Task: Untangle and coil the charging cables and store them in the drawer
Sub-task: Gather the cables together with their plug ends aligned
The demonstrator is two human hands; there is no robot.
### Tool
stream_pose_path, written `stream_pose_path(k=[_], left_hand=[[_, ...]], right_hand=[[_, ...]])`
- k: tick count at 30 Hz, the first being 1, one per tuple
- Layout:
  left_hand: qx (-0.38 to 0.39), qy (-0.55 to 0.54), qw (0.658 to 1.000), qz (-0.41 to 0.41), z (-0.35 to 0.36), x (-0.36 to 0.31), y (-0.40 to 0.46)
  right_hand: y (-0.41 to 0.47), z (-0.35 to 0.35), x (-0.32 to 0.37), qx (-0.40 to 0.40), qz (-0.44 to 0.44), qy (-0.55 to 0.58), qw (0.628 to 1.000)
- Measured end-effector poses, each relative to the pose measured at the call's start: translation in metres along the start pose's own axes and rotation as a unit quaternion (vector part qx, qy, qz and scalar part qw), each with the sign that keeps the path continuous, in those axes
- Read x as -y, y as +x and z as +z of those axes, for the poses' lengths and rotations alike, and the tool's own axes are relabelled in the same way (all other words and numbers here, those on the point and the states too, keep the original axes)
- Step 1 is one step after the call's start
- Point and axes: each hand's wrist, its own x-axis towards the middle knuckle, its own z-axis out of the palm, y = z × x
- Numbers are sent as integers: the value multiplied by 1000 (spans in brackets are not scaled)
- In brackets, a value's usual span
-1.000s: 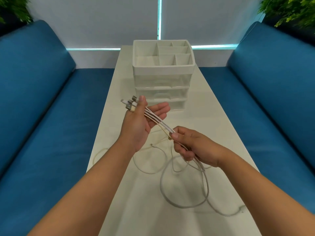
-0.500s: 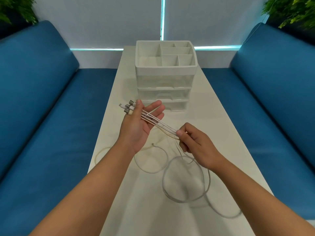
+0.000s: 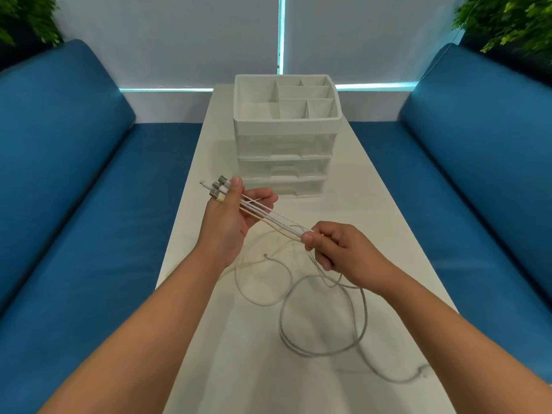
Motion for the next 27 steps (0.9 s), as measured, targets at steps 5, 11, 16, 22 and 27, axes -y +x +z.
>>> stream_pose_path(k=[5, 11, 16, 22, 27], left_hand=[[-28, -106, 994, 10, 0, -17, 2], [-16, -84, 996, 5, -4, -10, -1], [-44, -77, 996, -19, -12, 2, 4], [-16, -121, 992, -13, -5, -2, -1], [11, -90, 996, 14, 1, 0, -13]], right_hand=[[-8, -9, -10, 60, 13, 17, 998], [-10, -20, -21, 5, 46, 121, 992], [-13, -21, -23, 28, 36, 22, 999], [-11, -26, -24, 41, 50, -74, 995], [2, -27, -29, -120, 115, -275, 947]])
